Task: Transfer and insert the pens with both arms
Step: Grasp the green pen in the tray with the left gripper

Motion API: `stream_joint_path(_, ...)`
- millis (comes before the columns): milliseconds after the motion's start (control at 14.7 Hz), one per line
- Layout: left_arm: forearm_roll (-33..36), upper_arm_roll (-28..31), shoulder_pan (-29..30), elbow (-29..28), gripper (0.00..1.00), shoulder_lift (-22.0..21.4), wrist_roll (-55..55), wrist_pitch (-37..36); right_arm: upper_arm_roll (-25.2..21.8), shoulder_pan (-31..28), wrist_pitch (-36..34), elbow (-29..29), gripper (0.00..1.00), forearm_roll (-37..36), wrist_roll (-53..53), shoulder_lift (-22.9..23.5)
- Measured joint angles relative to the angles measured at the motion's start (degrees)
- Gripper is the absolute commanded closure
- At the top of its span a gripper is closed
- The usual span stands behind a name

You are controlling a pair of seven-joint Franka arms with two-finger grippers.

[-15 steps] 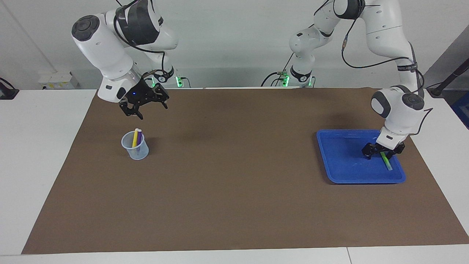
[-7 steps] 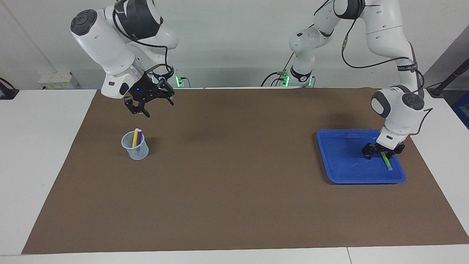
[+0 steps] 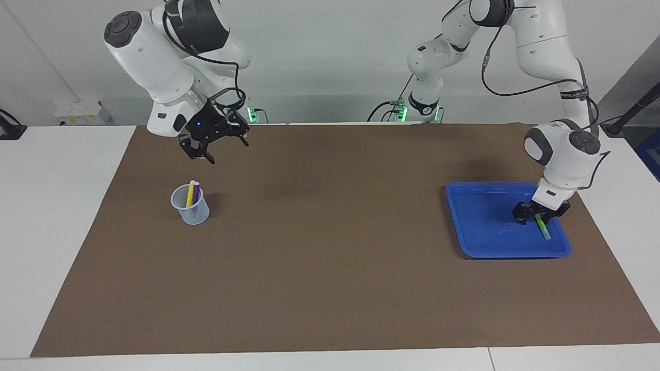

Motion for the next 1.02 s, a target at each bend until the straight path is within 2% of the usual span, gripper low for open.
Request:
stream_joint_path(340, -1.5, -0.1, 0.0, 1.3, 0.84, 0.0, -0.4, -2.1, 0.0, 0.0, 0.0, 0.0, 0.0, 0.0, 0.0, 0.0)
stream_joint_path(476, -2.8, 0.0, 0.0, 1.5, 1.0, 0.0, -0.4, -2.6, 0.0, 0.0, 0.0, 0.0, 0.0, 0.0, 0.0, 0.0)
stream_joint_path(748, -3.7, -0.6, -0.1, 2.5, 1.0, -0.1, -2.8, -5.0, 0.0, 0.0, -0.1, 0.0, 0.0, 0.0, 0.0, 0.0)
stream_joint_path(1020, -3.8, -1.3, -1.8, 6.4, 1.0, -0.1, -8.5, -12.5, 0.1, 0.0, -0.1, 0.0, 0.0, 0.0, 0.0, 0.0)
